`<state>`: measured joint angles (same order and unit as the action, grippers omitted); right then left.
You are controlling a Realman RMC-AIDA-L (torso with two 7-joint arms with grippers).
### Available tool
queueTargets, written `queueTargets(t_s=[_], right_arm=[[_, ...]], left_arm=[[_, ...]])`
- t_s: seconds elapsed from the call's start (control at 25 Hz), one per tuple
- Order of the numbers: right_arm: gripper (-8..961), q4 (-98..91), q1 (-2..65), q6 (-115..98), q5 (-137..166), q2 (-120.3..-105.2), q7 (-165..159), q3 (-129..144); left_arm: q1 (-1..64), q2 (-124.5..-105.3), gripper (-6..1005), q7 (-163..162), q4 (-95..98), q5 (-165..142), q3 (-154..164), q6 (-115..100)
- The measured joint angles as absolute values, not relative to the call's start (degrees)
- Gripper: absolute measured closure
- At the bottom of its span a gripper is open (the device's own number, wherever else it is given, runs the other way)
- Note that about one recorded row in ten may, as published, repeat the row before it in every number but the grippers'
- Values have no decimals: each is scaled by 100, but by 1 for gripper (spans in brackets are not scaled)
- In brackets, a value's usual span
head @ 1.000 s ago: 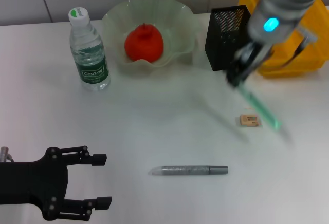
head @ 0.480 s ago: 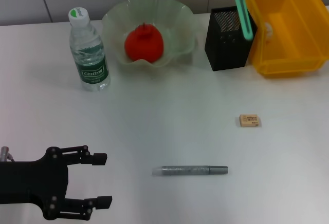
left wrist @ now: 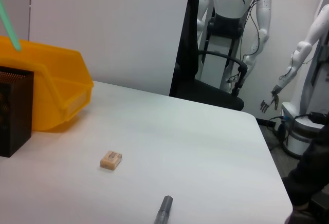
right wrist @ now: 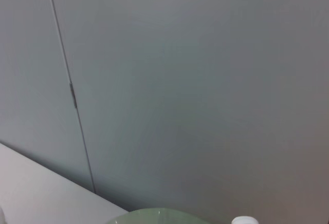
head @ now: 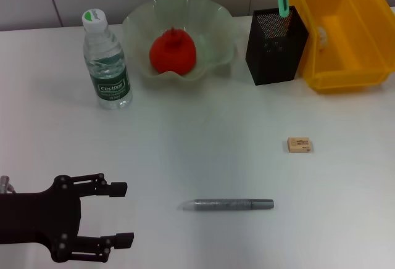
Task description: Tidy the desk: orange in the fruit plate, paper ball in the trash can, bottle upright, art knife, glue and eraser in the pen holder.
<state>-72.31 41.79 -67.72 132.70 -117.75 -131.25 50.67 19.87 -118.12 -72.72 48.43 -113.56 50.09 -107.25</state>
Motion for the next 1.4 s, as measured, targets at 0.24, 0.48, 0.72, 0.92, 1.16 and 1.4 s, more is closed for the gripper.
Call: queueTargets(t_s=[0.24, 0.48, 0.72, 0.92, 1.16, 1.4], right_arm=[[757, -6929, 4132, -6569, 13295, -11776, -12997, 5088], [752, -6422, 4085, -6240, 13298, -11778, -12542, 5085], [748, -6167, 4078, -6070, 13286, -11777, -12359, 5102], [744, -6071, 4078, -5994, 13290, -11777, -12309, 5103], [740, -6031, 4078, -5976, 13310, -11775, -12291, 5093], [691, -6065, 4069, -6008, 13316, -11763, -12268, 5070]], left_arm=[[2005, -11813, 184, -7284, 4842, -11354, 4962, -10753], [2018, -11812, 184, -7286, 4842, -11345, 4898, -10776], [2021, -11819, 184, -7319, 4842, -11326, 4866, -10791], [2027, -11821, 184, -7337, 4843, -11310, 4866, -10793], [2035, -11821, 184, -7347, 4843, -11283, 4868, -10793], [2036, -11822, 184, -7349, 4843, -11277, 4869, -10793]])
